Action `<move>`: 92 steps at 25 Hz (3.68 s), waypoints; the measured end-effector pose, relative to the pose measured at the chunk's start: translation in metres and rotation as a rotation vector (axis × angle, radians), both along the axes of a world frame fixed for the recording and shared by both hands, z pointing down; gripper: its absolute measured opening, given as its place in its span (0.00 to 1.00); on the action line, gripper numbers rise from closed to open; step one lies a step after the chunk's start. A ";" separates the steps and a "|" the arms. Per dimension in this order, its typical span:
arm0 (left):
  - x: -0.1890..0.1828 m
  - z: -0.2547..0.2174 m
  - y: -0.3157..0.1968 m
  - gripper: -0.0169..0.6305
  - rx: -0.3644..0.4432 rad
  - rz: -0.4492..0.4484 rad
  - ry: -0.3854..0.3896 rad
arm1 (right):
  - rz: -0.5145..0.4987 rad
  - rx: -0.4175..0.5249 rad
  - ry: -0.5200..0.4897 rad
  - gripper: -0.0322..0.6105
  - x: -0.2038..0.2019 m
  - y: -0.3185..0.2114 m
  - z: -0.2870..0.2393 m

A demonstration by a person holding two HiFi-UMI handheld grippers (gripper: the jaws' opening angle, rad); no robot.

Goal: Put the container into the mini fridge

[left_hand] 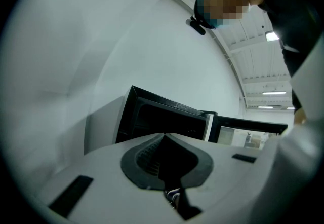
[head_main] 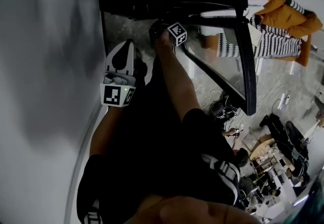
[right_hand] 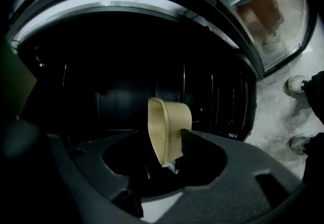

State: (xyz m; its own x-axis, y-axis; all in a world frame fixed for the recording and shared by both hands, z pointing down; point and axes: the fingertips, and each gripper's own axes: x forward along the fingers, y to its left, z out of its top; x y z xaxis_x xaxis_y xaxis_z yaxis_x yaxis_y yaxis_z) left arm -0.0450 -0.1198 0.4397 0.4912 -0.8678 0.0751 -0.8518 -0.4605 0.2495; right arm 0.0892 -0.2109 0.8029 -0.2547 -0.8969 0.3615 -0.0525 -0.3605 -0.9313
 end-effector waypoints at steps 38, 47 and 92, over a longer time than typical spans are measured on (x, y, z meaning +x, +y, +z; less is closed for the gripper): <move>-0.005 0.006 -0.023 0.03 -0.049 -0.065 0.015 | -0.031 -0.036 -0.016 0.38 0.003 -0.027 -0.002; -0.013 -0.010 -0.005 0.03 -0.057 -0.043 0.020 | -0.140 -0.029 0.107 0.28 -0.004 0.005 -0.047; -0.021 -0.137 0.025 0.03 0.078 -0.017 -0.091 | -0.614 0.484 1.137 0.05 0.006 0.120 -0.445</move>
